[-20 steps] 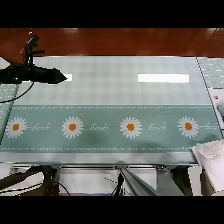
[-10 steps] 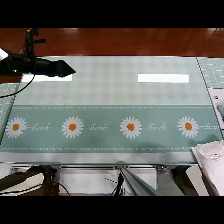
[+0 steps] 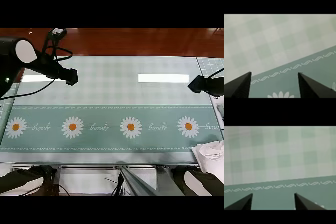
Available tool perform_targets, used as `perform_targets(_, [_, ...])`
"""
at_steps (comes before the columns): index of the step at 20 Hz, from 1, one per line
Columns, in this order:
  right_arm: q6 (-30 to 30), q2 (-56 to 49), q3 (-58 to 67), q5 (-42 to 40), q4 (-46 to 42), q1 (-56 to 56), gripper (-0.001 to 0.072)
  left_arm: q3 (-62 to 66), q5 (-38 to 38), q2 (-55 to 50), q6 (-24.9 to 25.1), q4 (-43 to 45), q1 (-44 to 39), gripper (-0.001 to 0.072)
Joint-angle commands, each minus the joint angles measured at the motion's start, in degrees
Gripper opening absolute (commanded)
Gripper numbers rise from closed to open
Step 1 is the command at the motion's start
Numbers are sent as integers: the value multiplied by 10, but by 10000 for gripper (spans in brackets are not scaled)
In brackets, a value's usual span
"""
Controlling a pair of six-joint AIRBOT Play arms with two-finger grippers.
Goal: Fold the shirts.
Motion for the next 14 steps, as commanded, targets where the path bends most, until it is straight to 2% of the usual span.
perform_targets(1, [29, -5, 1, 16, -64, 46, 589, 3, -14, -2, -52, 42, -10, 705])
perform_targets(14, [28, -5, 1, 21, -64, 46, 589, 3, -14, -2, -52, 42, -10, 704])
